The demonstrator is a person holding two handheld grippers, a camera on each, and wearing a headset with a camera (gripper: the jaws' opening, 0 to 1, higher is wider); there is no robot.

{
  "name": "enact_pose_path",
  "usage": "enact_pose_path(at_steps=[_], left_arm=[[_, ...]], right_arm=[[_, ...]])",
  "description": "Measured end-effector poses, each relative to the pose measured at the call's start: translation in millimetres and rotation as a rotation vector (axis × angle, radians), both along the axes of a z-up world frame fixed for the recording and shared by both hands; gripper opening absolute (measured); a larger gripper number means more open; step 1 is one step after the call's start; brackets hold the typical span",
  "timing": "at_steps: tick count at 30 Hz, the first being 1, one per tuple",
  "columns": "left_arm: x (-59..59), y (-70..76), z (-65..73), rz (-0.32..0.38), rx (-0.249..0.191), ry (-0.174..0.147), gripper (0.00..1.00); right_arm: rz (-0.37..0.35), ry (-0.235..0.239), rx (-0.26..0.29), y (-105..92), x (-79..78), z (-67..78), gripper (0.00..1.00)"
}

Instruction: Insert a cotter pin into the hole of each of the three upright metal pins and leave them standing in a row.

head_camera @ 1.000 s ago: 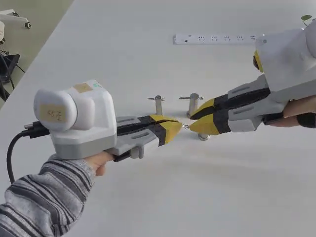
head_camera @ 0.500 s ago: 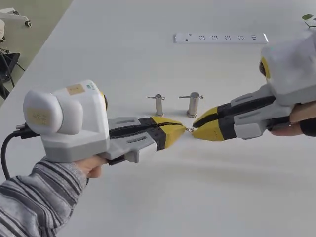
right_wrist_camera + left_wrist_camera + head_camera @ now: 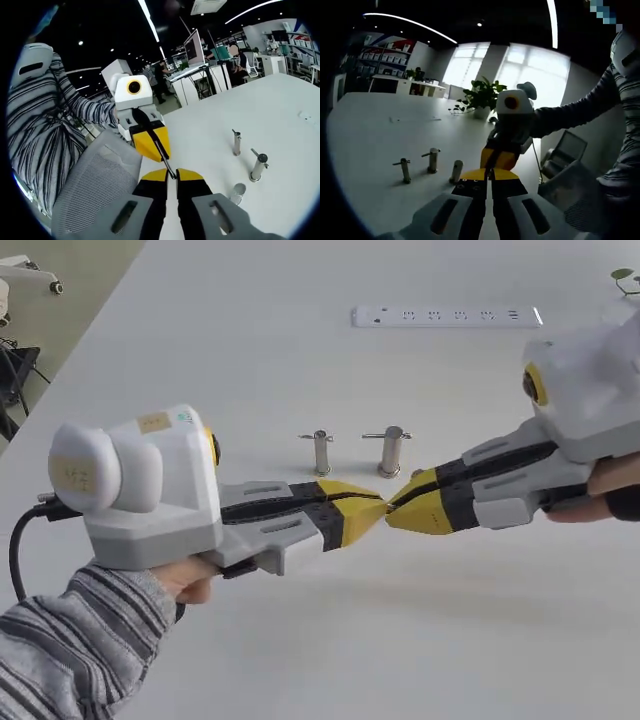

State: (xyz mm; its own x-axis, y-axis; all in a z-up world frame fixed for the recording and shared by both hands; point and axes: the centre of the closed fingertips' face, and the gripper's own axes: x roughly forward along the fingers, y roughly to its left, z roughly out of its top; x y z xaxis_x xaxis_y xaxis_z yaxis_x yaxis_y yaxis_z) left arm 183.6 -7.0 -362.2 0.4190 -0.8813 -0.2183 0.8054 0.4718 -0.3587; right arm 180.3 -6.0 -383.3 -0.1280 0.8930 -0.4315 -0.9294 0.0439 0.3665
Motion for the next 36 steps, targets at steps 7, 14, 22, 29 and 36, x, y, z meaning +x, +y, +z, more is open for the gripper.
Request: enact_pose_path(at_steps=[7,14,22,29,36], left_arm=[[0.0,-1.3,-0.6,-0.001,-0.002,-0.004,0.00],[-0.9,-1.8,-3.4,-0.010,0.014,-0.013,0.00],[1.2,-4.2,-9.5,-0.015,0.068,-0.047,0.04],[9.8,-4.1,-14.8,0.025,0.115,-0.078,0.13],[18.4,-4.3,-19.8,0.081,0.165,-0.109,0.22]], right_arm=[[0.044,-0.072,-0.023,-1.7,0.3,1.7,0.00],[0.112,-0.172,-0.056,-3.1,-3.3,-0.5,0.00],[0.168,-0.261,-0.106,-7.8,-7.7,-4.6,0.00],[0.148,-0.308,-0.163,-21.0,3.3,-10.1,0.00],[0.144,-0.335,-0.225,-41.1,16.2,-16.0,0.00]])
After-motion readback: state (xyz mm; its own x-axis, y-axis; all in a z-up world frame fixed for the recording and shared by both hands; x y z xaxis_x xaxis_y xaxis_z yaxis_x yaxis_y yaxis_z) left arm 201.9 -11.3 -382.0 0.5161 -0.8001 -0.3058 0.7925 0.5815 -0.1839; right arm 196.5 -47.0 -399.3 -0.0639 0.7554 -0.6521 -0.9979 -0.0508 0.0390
